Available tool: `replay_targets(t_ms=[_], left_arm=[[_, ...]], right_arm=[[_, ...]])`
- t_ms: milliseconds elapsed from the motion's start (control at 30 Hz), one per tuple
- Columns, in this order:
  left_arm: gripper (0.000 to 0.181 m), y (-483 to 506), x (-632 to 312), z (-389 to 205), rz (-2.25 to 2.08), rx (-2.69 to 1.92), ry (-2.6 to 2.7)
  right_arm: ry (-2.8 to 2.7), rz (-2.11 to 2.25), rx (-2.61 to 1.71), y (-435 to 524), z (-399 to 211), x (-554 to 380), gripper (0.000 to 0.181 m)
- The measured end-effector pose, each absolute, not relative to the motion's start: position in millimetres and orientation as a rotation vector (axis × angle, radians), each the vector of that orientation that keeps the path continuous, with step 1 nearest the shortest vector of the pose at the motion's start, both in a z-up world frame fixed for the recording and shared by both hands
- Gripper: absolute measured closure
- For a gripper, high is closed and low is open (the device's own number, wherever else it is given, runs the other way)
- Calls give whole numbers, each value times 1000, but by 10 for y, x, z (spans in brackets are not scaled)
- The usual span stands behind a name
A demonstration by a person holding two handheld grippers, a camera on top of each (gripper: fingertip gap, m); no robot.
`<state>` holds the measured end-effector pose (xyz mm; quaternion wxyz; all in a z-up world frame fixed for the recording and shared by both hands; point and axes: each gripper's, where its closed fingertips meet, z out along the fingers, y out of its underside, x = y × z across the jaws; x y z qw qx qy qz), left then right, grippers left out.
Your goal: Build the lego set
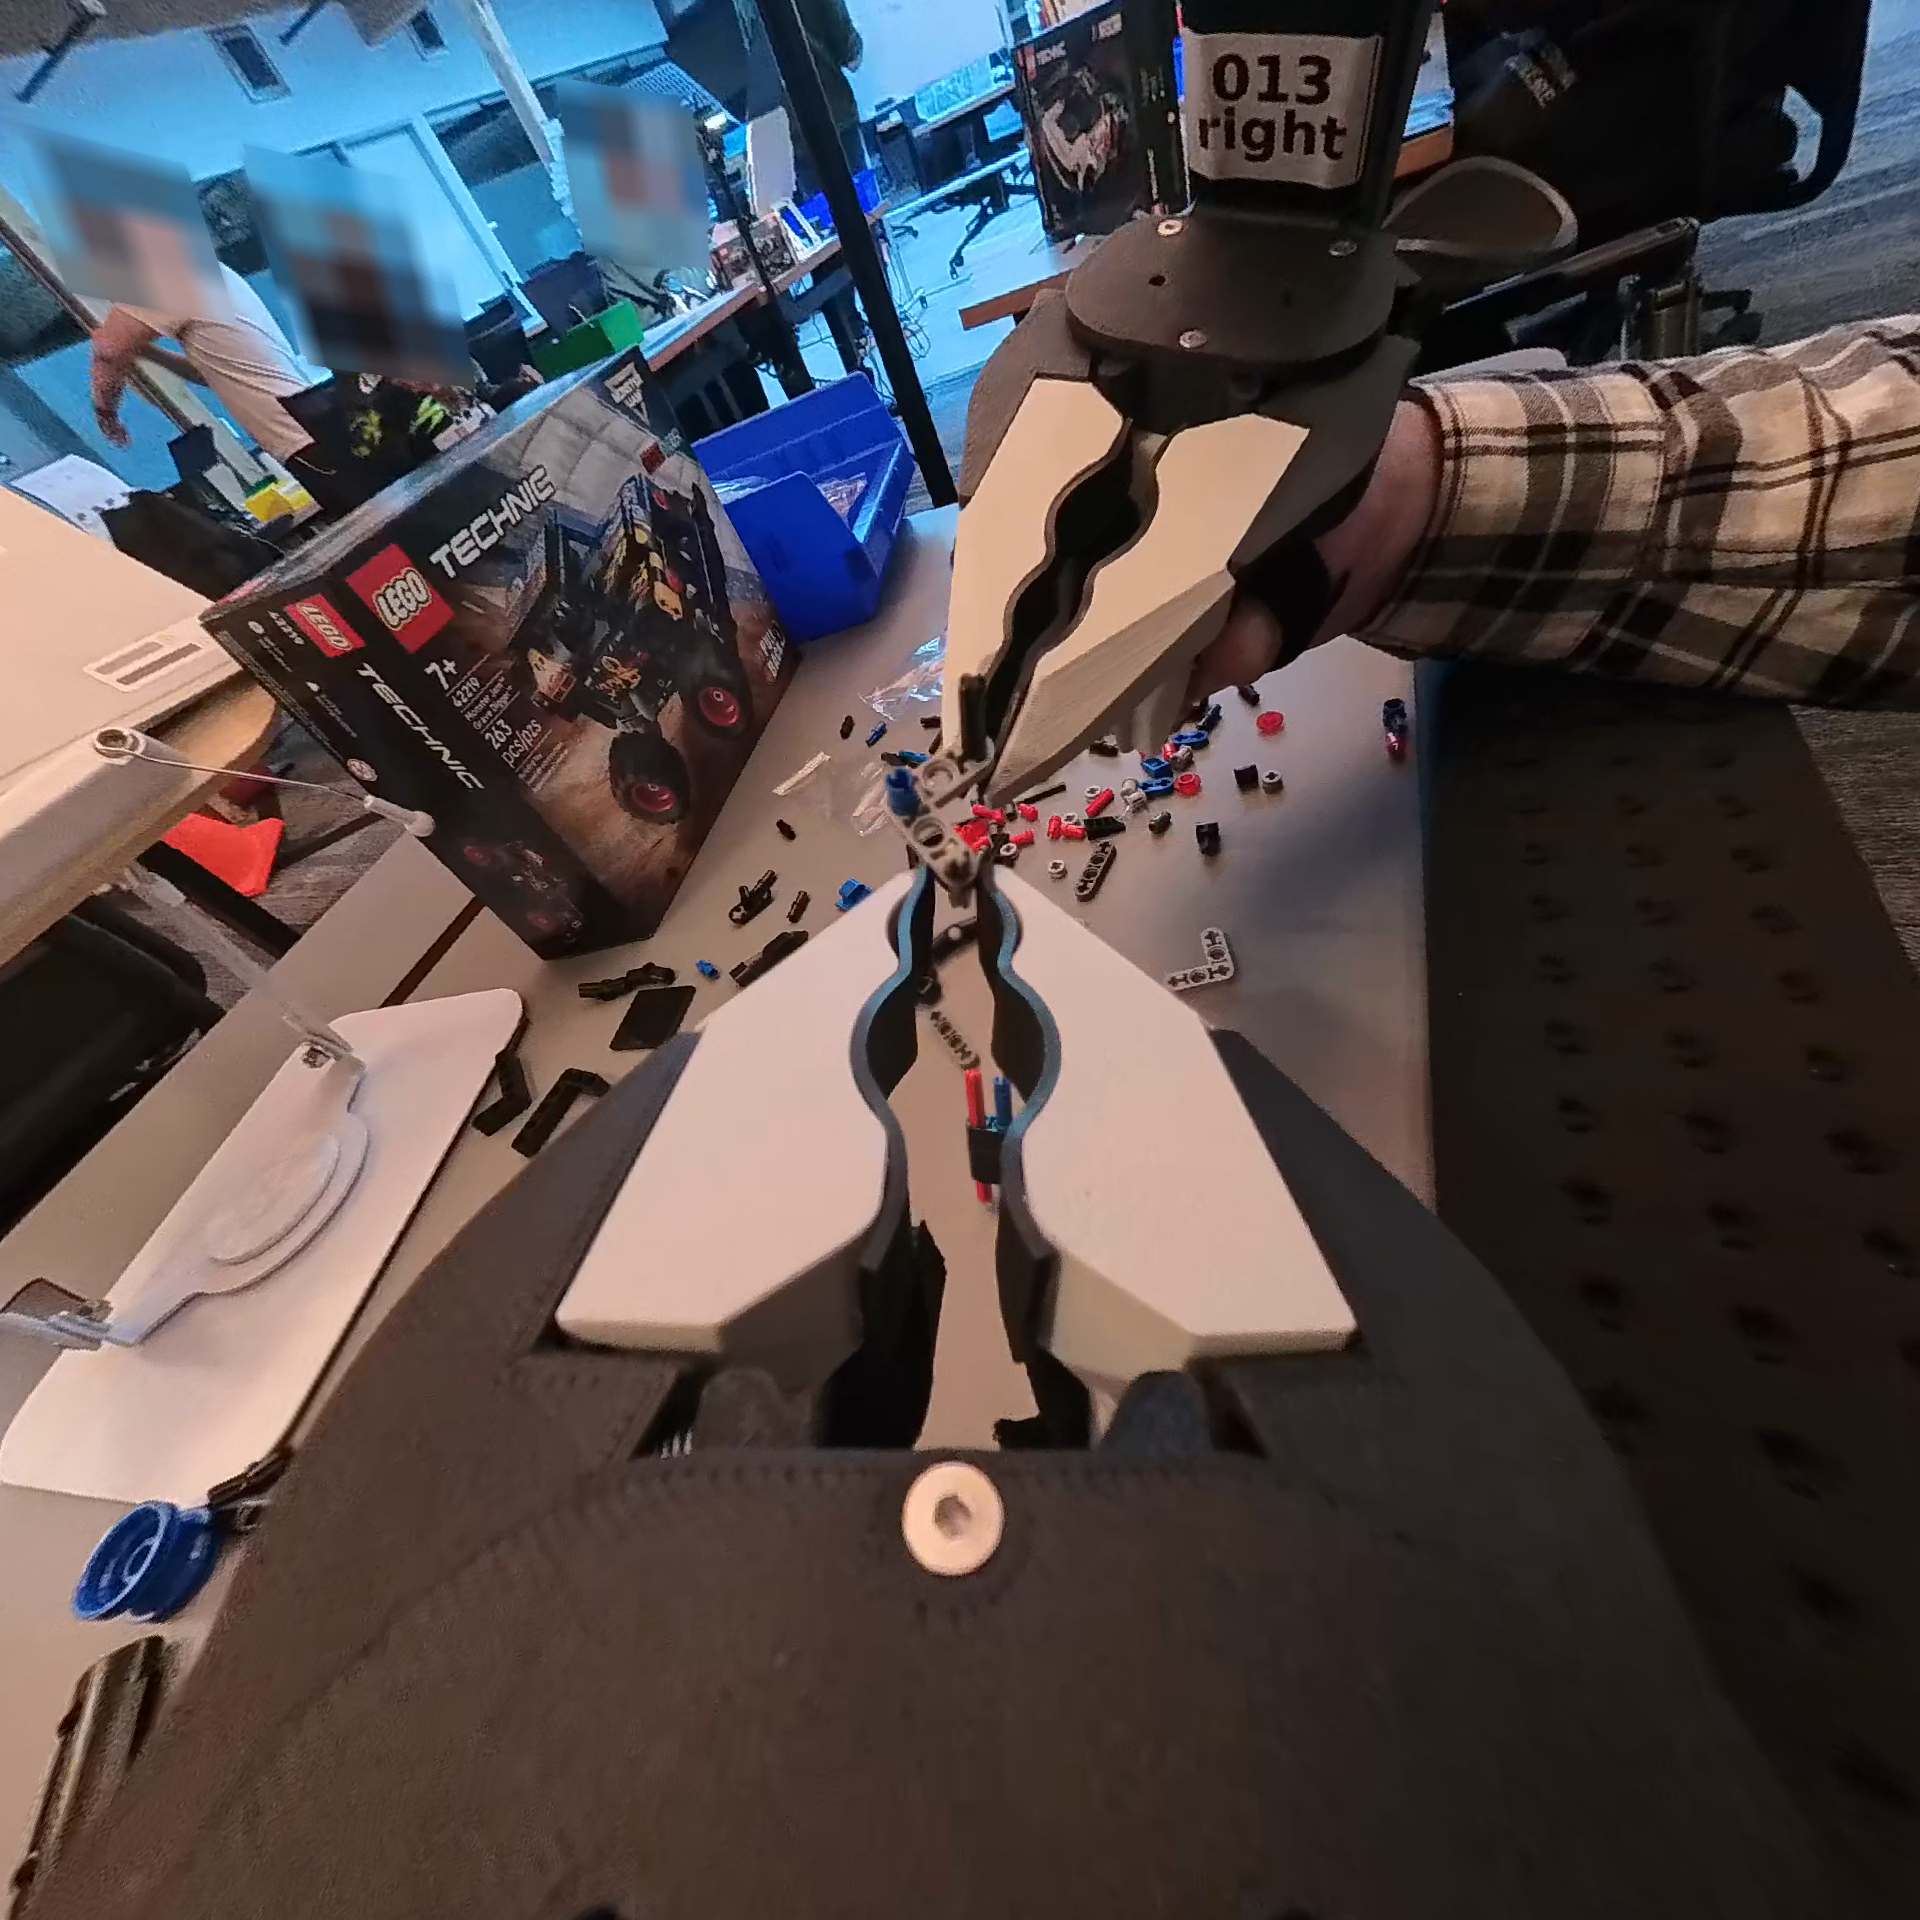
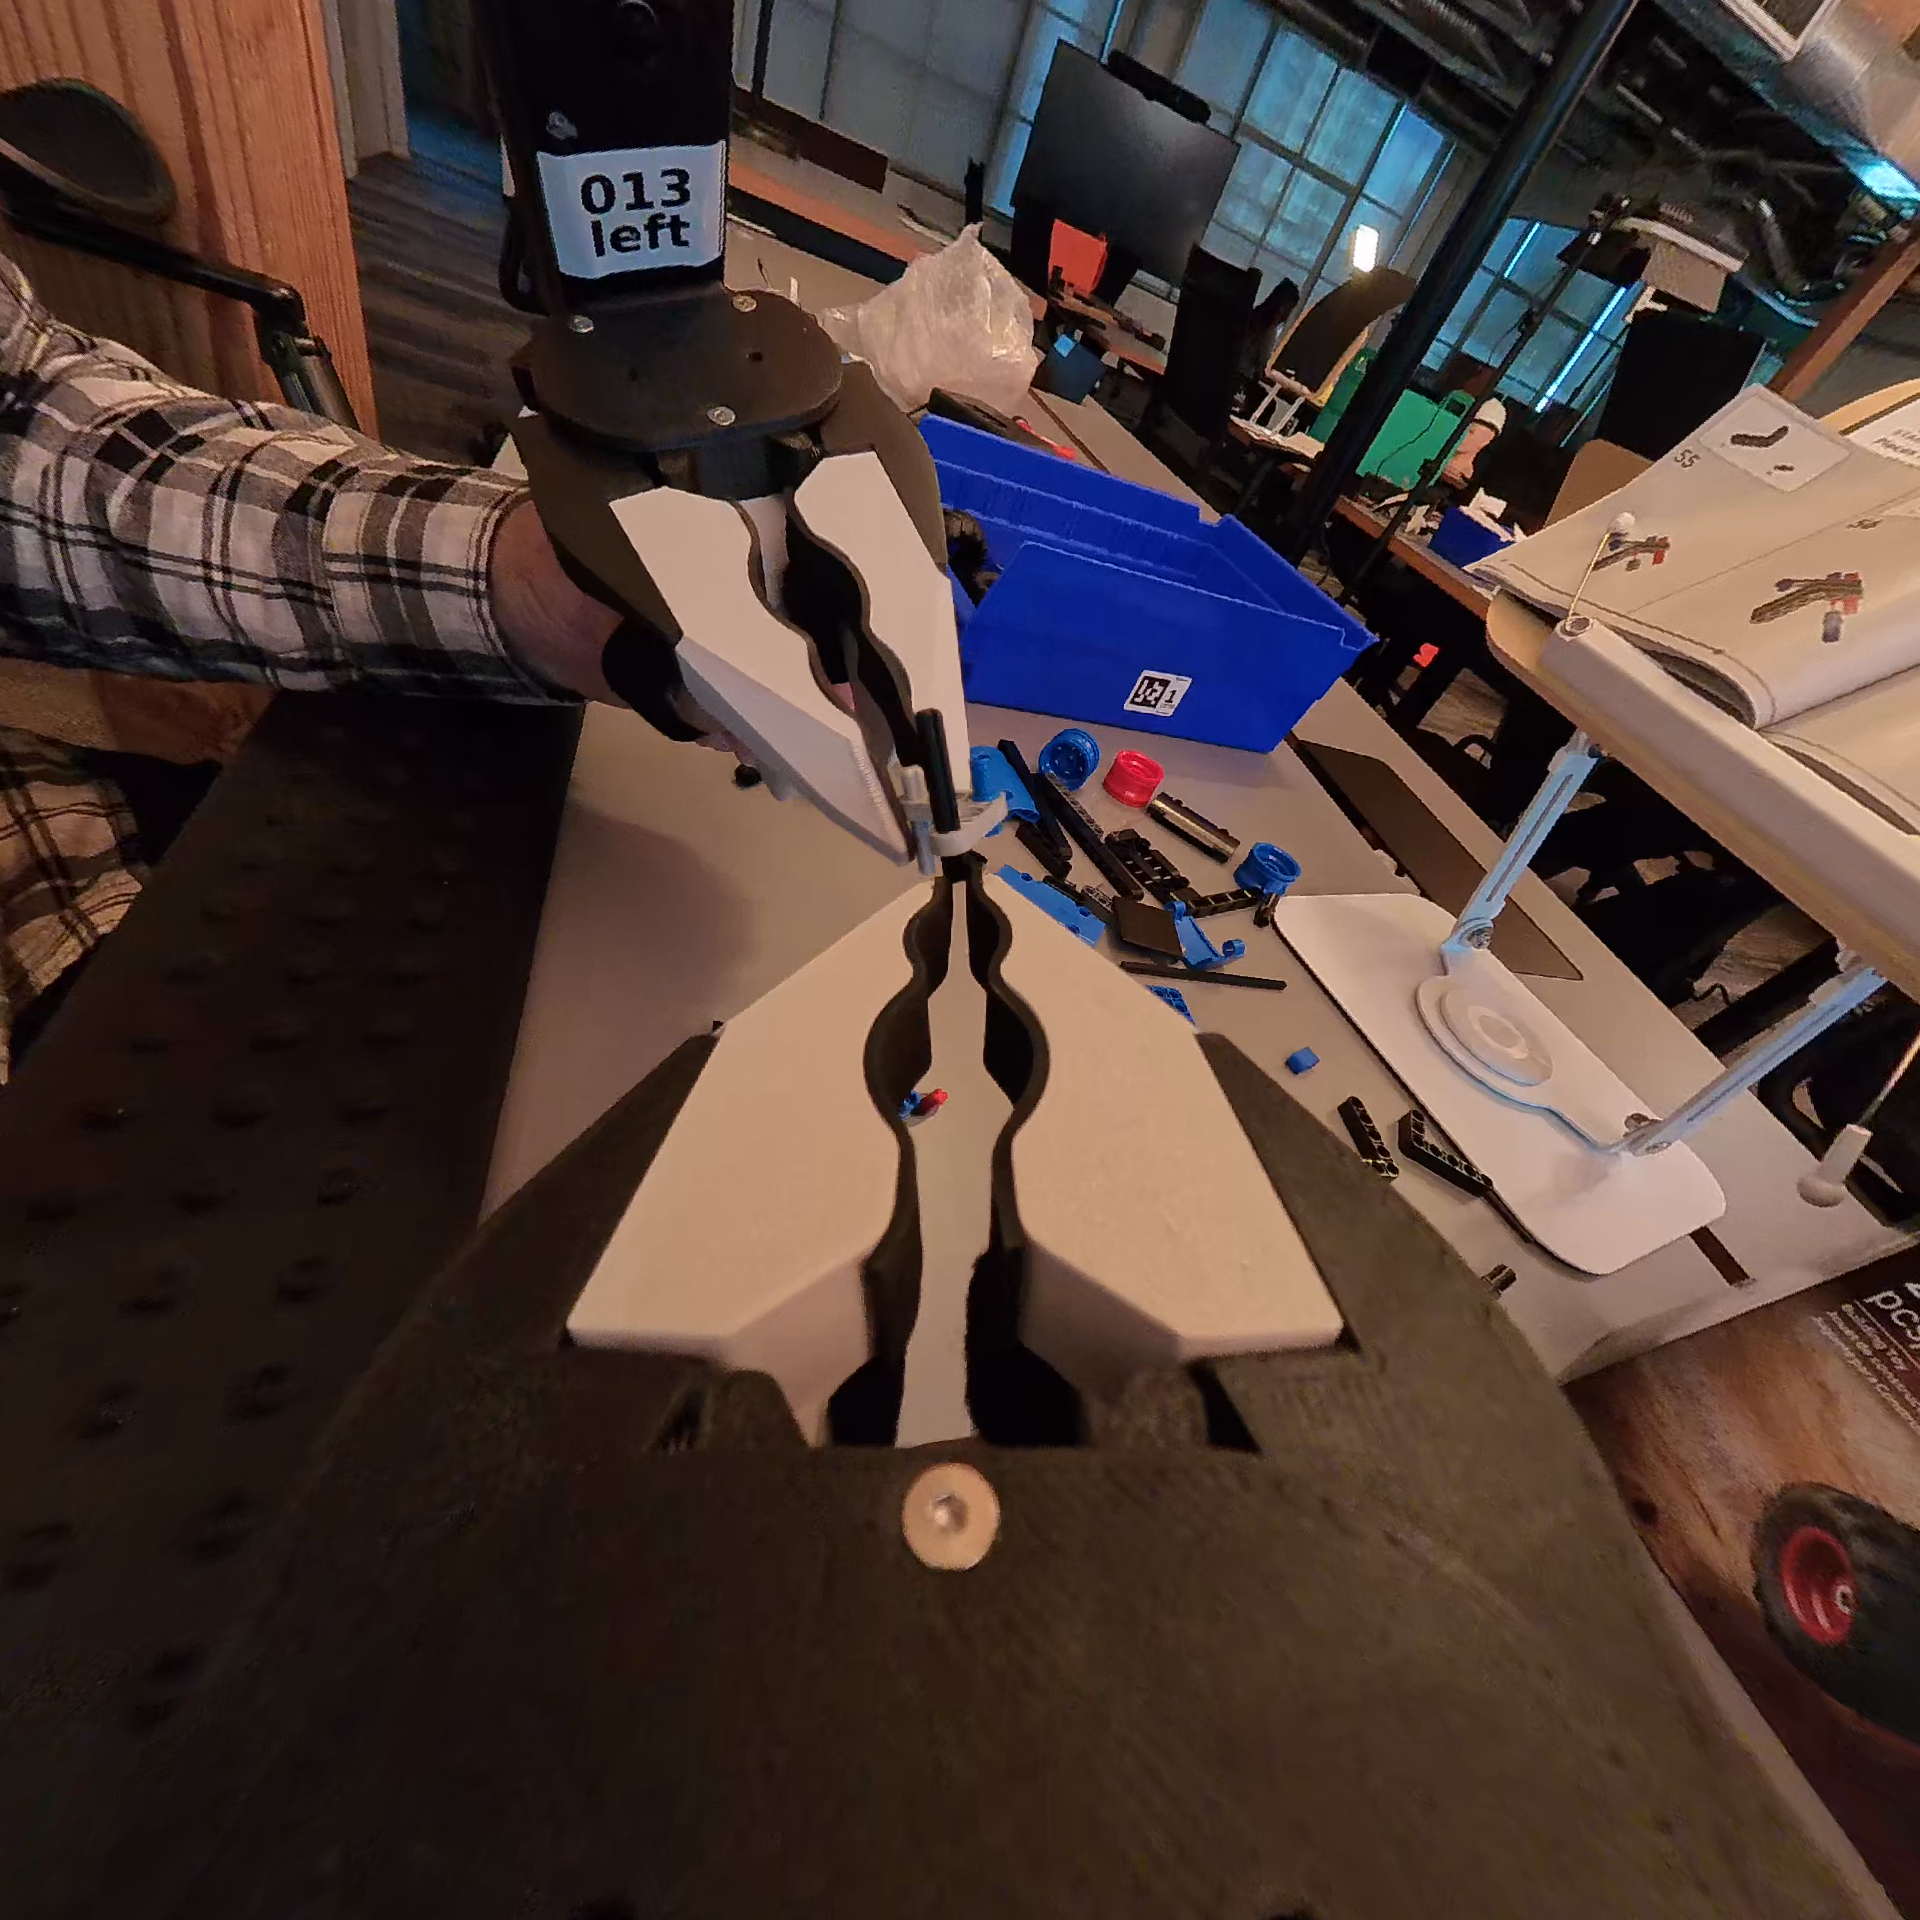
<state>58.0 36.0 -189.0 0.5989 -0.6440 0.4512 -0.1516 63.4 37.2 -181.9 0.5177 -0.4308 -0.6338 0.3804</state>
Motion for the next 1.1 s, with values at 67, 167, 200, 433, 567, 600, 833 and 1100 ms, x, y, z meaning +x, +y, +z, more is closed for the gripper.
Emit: replay_targets(t_ms=[67, 167, 200, 433, 567, 600, 833, 1100], left_arm=[[177, 361, 575, -1874, -343, -1486, 1043], [177, 359, 575, -1851, -335, -1476, 1037], [177, 360, 576, -1846, -333, -1474, 1035], [177, 377, 570, -1830, -308, -1466, 1026], [178, 375, 572, -1816, -282, -1455, 1031], [178, 375, 571, -1813, -271, -1450, 1034], [178, 387, 560, -1839, -165, -1436, 1072], [178, 438, 440, -1941, -1, -1470, 1141]], right_arm=[[-1521, 914, -1031, 367, -1816, 633, 181], [-1517, 914, -1030, 370, -1814, 630, 181], [-1515, 913, -1030, 371, -1812, 630, 181], [-1510, 917, -1020, 369, -1801, 631, 181], [-1508, 917, -1017, 372, -1798, 631, 181], [-1507, 917, -1017, 374, -1799, 630, 180], [-1495, 941, -1027, 390, -1789, 644, 173], [-1477, 935, -1064, 488, -1801, 706, 169]])
